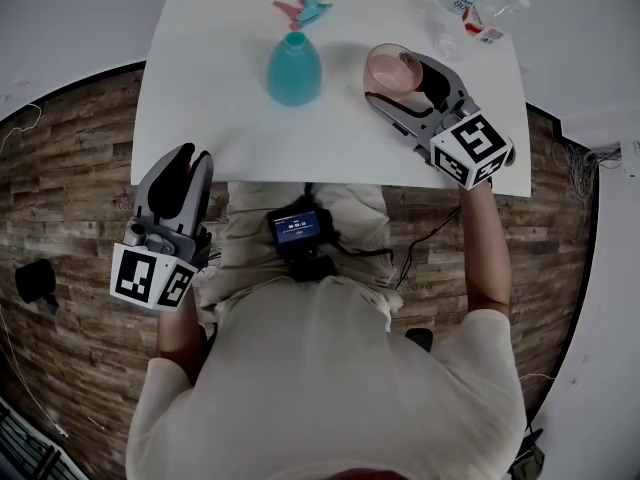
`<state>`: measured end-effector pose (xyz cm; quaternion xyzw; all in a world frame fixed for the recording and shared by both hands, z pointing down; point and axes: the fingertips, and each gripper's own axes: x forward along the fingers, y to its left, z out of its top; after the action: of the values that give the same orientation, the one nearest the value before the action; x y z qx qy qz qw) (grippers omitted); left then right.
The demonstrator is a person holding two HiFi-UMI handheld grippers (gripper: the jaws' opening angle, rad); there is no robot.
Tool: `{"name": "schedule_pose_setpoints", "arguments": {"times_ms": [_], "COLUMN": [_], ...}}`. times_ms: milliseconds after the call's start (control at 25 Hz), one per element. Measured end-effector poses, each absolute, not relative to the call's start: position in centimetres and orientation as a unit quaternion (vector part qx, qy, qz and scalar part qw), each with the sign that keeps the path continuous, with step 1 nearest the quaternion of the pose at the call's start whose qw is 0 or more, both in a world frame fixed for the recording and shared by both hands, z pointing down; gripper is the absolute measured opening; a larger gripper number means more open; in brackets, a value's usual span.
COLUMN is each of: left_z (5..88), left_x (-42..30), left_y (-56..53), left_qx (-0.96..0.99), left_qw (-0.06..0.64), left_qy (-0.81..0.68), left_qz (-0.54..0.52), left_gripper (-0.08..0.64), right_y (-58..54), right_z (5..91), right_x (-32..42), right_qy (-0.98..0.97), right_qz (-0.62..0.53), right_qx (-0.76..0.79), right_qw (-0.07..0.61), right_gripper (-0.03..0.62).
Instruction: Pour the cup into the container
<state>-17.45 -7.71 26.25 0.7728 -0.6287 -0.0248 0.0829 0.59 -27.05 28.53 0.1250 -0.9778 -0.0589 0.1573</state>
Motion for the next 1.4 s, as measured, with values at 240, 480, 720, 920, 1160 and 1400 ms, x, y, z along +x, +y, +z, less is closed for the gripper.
{"name": "schedule_pose_setpoints", "arguments": {"times_ms": [240, 480, 720, 920, 1160, 1400], "left_z": [26.3, 26.1, 25.8, 25.3, 25.2, 25.5], "left_x": [-17.3, -17.8, -18.1, -18.2, -17.9, -18.0], "left_y": [-7.8, -7.4, -7.3, -7.5, -7.5, -7.6], "left_qx": [0.775, 0.774, 0.775, 0.779, 0.782, 0.784], "left_qw": [0.082, 0.080, 0.075, 0.067, 0.066, 0.073], "left_qy": [-0.626, -0.628, -0.627, -0.623, -0.619, -0.616], "left_qz": [-0.025, -0.026, -0.025, -0.021, -0.019, -0.015], "left_gripper": [0.101, 0.101, 0.101, 0.101, 0.101, 0.101], "right_y": [-26.8, -26.5, -26.2, -26.1, -26.0, -25.9], "right_z": [27.7, 26.9, 25.9, 25.1, 24.6, 23.9], "right_x": [0.8, 0.7, 0.4, 0.1, 0.0, -0.6], "right_qy": [-0.976, -0.973, -0.971, -0.969, -0.968, -0.967], "right_qz": [-0.064, -0.069, -0.078, -0.085, -0.084, -0.088], "right_qx": [0.130, 0.139, 0.144, 0.145, 0.143, 0.142], "right_qw": [0.162, 0.171, 0.177, 0.181, 0.187, 0.192], "right_gripper": [0.360, 0.360, 0.360, 0.360, 0.360, 0.360]}}
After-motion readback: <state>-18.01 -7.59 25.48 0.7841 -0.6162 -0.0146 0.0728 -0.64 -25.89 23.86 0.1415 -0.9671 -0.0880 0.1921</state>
